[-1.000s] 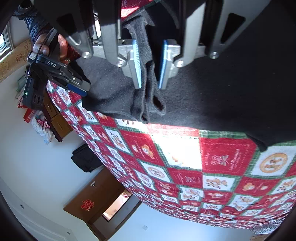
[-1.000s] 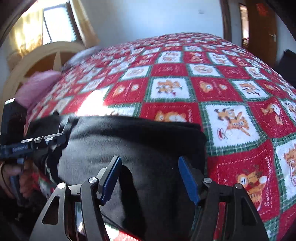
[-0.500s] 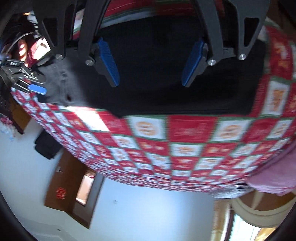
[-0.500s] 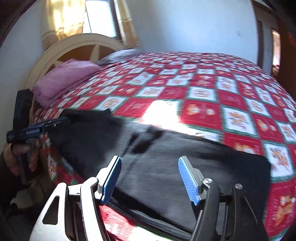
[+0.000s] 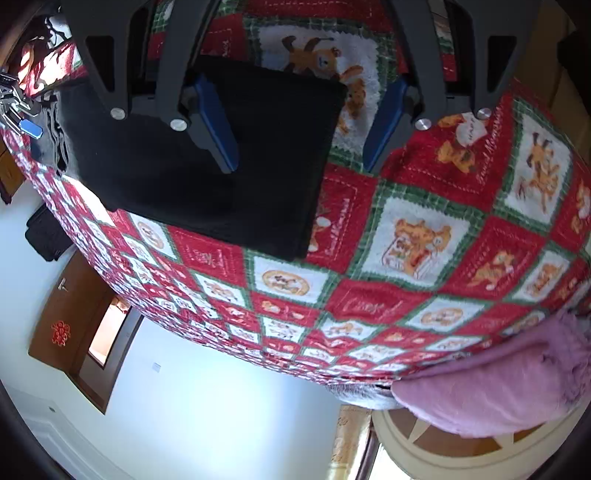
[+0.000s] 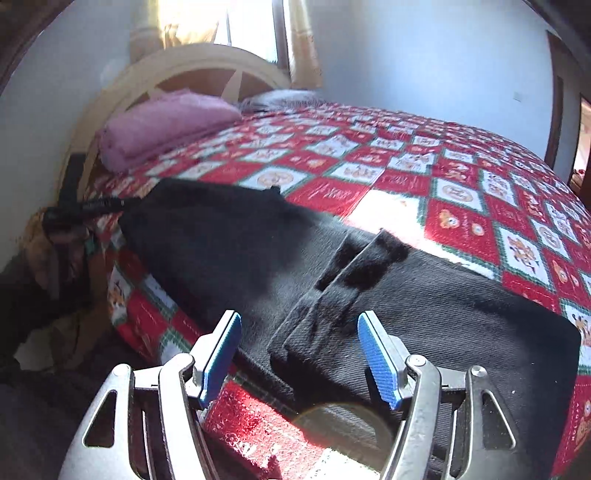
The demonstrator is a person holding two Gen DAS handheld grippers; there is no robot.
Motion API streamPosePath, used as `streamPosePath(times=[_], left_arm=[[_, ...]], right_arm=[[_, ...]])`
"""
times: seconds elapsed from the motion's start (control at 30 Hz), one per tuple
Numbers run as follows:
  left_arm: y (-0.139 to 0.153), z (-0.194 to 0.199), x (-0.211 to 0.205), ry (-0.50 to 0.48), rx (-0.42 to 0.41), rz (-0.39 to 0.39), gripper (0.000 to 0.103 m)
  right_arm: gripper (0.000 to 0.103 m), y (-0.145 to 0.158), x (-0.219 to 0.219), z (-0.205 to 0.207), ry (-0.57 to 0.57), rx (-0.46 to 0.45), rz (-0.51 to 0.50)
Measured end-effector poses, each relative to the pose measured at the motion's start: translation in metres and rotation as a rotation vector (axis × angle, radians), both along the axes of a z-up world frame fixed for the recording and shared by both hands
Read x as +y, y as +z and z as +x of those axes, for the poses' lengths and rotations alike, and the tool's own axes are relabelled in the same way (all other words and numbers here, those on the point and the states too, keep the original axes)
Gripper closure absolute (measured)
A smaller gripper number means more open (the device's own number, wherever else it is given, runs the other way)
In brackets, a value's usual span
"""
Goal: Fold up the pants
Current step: 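Grasp the pants end with the left tool and lift it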
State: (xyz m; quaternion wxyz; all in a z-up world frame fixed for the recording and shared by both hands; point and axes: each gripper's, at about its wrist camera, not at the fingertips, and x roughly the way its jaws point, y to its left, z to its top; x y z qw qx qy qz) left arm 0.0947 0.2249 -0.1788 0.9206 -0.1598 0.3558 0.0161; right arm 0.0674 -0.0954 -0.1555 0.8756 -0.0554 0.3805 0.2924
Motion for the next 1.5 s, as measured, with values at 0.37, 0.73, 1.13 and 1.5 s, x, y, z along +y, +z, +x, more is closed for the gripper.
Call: streamPosePath(times=[0.37,0.73,1.13,1.5], left_arm=[[-0.009,0.002,-0.005,-0.071,0.011,-0.007,0.043],[-0.014,-0.005,0.005,-0.056,-0.028,-0.095,0.050],[-0.008,-0.010,0.011,-0.105,-0.063,-0.246,0.081],[0.042,-0.021,-0.006,-0.174,-0.200,-0.310,0.082]], right_arm=[[0.035,-0.008,-0.008,0.004,-0.050,0.013,0.009],[0.035,-0.010,-0.006,0.001,-0.049,0.006,-0.009],[0.035,-0.001,-0.013,0.002,-0.091,-0.024,0.020],[0.035,0.014,-0.040,0.009,-0.186,-0.027,0.078]])
